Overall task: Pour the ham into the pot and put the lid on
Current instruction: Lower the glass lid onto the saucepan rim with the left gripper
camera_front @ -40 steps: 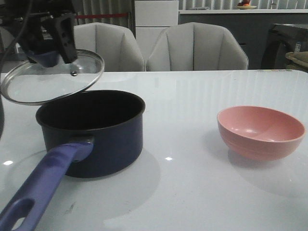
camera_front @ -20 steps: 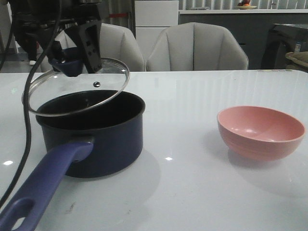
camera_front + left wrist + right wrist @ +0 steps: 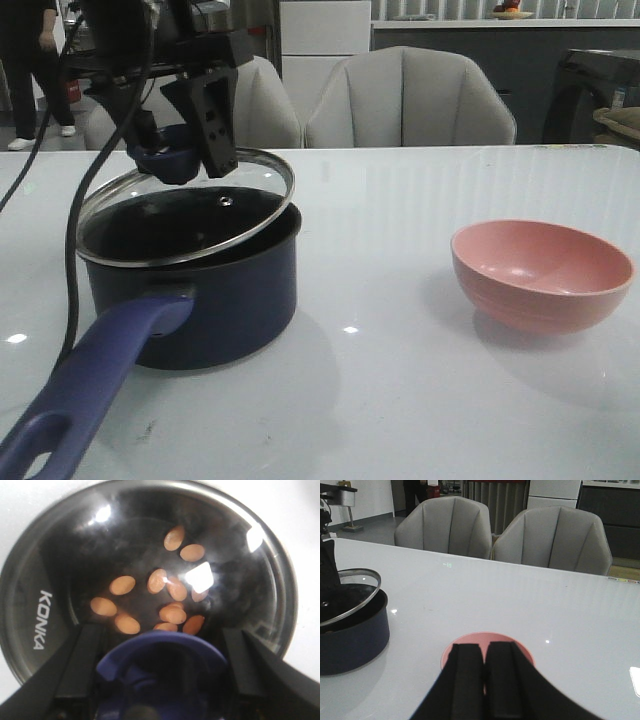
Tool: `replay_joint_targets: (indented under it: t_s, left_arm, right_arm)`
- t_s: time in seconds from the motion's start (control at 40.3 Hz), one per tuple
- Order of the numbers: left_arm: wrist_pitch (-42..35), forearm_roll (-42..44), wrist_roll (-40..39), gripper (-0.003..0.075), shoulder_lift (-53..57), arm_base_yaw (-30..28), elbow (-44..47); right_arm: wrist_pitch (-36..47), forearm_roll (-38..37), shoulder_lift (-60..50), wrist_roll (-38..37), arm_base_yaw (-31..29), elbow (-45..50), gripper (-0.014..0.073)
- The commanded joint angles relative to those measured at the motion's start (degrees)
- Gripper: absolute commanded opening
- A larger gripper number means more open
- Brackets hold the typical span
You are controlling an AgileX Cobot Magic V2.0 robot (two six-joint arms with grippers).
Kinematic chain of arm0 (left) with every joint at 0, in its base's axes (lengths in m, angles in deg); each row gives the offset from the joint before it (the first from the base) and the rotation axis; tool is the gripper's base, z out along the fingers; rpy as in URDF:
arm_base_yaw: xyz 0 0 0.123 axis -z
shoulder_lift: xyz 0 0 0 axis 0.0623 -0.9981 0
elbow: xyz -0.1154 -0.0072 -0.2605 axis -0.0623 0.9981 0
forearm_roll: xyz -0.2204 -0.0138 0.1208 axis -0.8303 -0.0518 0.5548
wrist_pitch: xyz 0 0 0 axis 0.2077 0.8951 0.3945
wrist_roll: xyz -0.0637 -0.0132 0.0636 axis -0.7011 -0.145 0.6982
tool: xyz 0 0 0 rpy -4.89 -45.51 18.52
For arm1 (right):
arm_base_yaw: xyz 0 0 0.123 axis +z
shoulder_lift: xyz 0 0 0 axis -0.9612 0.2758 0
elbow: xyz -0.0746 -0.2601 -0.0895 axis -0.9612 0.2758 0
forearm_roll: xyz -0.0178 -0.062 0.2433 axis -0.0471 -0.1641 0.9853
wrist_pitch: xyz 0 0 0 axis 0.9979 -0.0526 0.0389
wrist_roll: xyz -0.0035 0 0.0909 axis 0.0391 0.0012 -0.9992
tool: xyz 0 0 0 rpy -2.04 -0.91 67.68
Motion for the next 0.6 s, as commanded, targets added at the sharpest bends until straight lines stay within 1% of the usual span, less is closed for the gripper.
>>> replay_joint_targets:
  t_s: [0.0,0.323,0.447,0.571]
  left_arm:
    - [2.6,-0.9,0.1,0.0134,2.9,0.5,-1.5]
    - [2.6,-0.7,0.1,0.0141,2.3,0.5,-1.5]
    - [2.6,-1.0,0.1,0.0200,2.1,0.5,-1.5]
    - [2.6,-1.0,0.1,0.0319,2.1,0.5,-1.5]
  right_arm:
    - [4.1,0.3,0.4,0.4,0.2,-1.6,0.0151]
    - [4.1,0.3,0.4,0.4,0.2,-1.6,0.0151]
    - [4.1,0.3,0.4,0.4,0.2,-1.6,0.0151]
    - [4.1,0.3,0.4,0.4,0.2,-1.6,0.0151]
